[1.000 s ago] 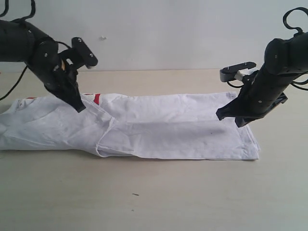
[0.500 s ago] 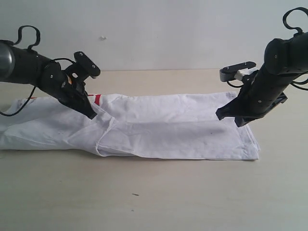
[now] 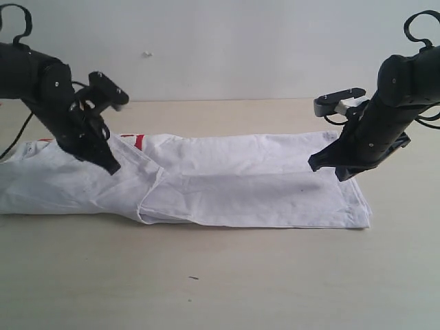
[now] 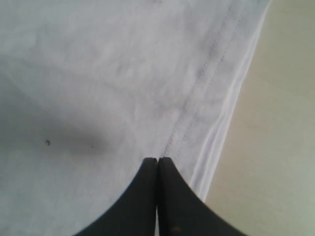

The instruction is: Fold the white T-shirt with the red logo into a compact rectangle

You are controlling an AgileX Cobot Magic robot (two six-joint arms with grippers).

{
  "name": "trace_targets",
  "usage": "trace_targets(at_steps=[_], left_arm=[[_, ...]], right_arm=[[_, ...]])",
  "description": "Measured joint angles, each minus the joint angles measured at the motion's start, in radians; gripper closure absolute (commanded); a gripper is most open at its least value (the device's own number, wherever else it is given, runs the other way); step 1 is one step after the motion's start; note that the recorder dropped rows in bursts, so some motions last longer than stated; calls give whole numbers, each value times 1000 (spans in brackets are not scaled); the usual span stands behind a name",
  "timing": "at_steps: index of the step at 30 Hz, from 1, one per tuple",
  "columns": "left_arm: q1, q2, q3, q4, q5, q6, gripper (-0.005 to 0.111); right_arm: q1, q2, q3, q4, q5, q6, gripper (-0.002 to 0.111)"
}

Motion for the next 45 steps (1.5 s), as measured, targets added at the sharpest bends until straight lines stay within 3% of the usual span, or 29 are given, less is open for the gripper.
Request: trace_targets(at_steps=[6, 18, 30, 45], left_arm=[[35, 9, 137, -10, 33, 13, 107], [45, -3, 151, -26, 121, 55, 107], [45, -67, 265, -42, 144, 103, 107], [45, -222, 378, -53, 227, 118, 107]], right_arm=[[0, 5, 0, 0, 8, 0, 108], [0, 53, 21, -10, 6, -2, 108], [5, -32, 172, -2, -59, 0, 108], [5, -163, 272, 9, 48, 2, 108]])
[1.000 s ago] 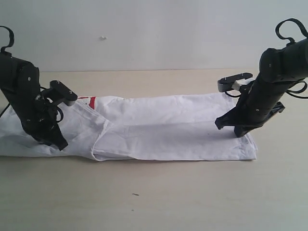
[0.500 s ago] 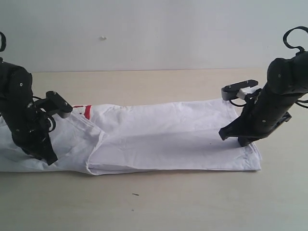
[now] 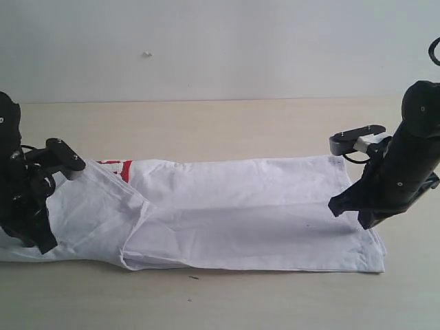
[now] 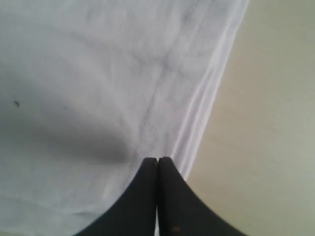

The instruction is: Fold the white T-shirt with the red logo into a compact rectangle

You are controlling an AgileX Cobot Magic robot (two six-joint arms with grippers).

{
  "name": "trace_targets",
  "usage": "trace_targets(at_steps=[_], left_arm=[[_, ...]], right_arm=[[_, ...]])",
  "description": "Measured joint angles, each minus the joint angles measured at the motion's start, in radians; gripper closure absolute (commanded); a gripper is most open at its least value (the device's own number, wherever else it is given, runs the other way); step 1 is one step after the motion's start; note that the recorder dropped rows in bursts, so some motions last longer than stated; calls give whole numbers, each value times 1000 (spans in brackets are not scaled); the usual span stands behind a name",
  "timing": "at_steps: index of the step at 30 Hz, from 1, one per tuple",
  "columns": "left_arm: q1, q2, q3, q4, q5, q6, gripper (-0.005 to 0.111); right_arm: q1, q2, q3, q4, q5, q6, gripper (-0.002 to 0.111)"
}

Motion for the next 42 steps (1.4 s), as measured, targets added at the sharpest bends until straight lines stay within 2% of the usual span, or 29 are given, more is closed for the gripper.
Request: trace_targets(at_steps=[6, 13, 17, 20, 23, 29, 35, 42], left_arm=[[16, -67, 23, -2, -61, -48, 107], [105, -100, 24, -31, -208, -115, 107], [116, -100, 25, -179, -380, -97, 107], [78, -91, 12, -353, -507, 27, 107], [26, -25, -66, -497, -516, 162, 107], [-27, 162, -235, -568, -442, 228, 107], [-30, 280, -292, -572, -454, 236, 107], [-13, 312, -300, -572, -520, 236, 107]], right_arm=[[0, -43, 1, 27, -37, -2, 108], [0, -36, 6, 143, -178, -75, 108], [0, -5, -2, 188, -262, -103, 108], [0, 34, -57, 193, -264, -107, 108], [0, 93, -134, 201, -228, -107, 108], [10, 202, -233, 203, -182, -107, 108], [12, 248, -273, 166, -184, -107, 108], [13, 249, -276, -3, -215, 2, 108]])
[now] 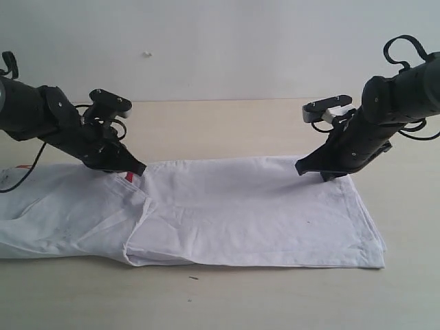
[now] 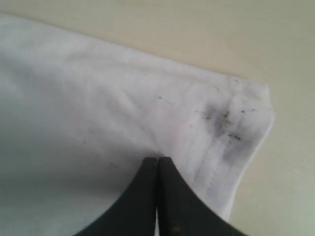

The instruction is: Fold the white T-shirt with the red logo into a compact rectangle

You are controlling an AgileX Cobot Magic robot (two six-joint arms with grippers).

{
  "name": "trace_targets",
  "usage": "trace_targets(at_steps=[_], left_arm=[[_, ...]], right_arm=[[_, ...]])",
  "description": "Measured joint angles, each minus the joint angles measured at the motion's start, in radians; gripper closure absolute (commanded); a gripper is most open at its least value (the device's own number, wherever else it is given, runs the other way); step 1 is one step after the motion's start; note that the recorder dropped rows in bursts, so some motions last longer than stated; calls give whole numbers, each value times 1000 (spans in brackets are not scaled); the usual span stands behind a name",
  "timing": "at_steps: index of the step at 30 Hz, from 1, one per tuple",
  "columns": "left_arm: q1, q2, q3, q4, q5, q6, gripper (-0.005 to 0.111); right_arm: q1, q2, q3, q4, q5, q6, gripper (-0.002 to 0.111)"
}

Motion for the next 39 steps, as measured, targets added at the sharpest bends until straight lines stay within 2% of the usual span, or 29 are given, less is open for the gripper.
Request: trace_targets(at_steps=[8, 13, 17, 24, 27, 33, 39], left_arm=[[43, -36, 0, 0, 10, 0, 107], [44, -106, 0, 10, 31, 0, 107], [52, -165, 0, 70, 102, 0, 107], [118, -201, -2, 132, 288, -2, 107], [152, -180, -2, 205, 358, -82, 107], [248, -155, 36, 258, 353, -172, 107], [280, -97, 60, 265, 318, -179, 107]], right_arm=[[0, 2, -4, -101, -4, 85, 108], [0, 7, -29, -103, 26, 87, 108], [0, 7, -63, -61, 56, 73, 108], [0, -25, -70, 77, 64, -34, 108], [0, -21, -70, 124, 69, -82, 108], [0, 30, -70, 138, 82, -108, 108], [0, 51, -80, 89, 32, -86, 108]])
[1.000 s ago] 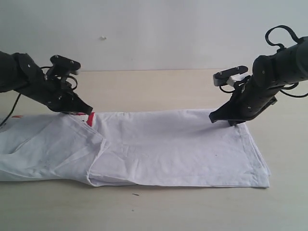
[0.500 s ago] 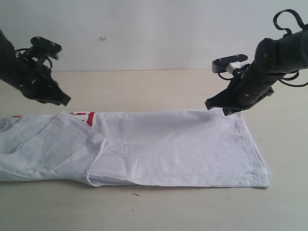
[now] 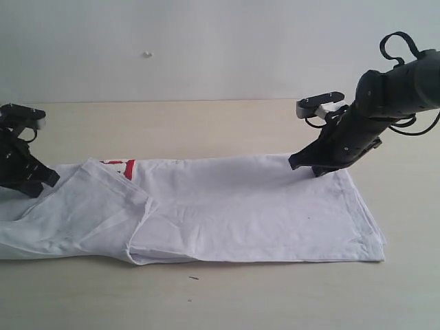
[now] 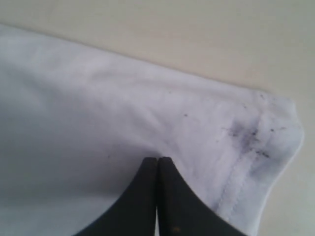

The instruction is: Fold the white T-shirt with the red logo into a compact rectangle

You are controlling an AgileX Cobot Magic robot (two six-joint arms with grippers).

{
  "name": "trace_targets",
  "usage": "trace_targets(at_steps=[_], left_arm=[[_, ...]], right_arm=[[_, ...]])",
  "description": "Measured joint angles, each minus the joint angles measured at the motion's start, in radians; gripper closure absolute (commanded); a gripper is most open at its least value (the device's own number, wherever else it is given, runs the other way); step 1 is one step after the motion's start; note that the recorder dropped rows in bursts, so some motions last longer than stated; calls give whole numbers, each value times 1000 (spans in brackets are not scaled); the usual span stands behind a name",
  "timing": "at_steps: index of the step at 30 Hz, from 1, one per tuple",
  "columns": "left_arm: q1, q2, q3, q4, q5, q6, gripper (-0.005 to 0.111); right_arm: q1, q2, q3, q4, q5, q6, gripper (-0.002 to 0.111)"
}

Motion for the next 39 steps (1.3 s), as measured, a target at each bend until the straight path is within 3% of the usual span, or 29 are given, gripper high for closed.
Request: trace_targets(at_steps=[10, 14, 16, 18, 22, 23, 28, 32, 39], left_arm=[[3, 22, -10, 4, -24, -2, 107], [11, -21, -9, 2, -41, -44, 102], [23, -62, -10, 2, -50, -64, 93], [40, -97, -10, 2, -53, -87, 76], [118, -132, -13, 0, -9, -152, 23], [168, -132, -13, 0, 34, -205, 23], [257, -78, -13, -68, 101, -221, 25], [271, -18, -31, -308, 109, -35, 25], [271, 64, -61, -365, 56, -2, 28]], right_arm=[[7, 16, -49, -123, 27, 99, 108], [7, 8, -63, -119, 76, 99, 99], [5, -13, -63, -119, 91, 99, 93], [5, -35, -67, -117, 103, 99, 88], [5, -70, -71, -114, 118, 99, 82], [5, -78, -71, -107, 125, 99, 82], [5, -78, -71, -103, 141, 99, 82], [5, -78, -71, -88, 143, 99, 82], [5, -78, -71, -57, 139, 82, 82]])
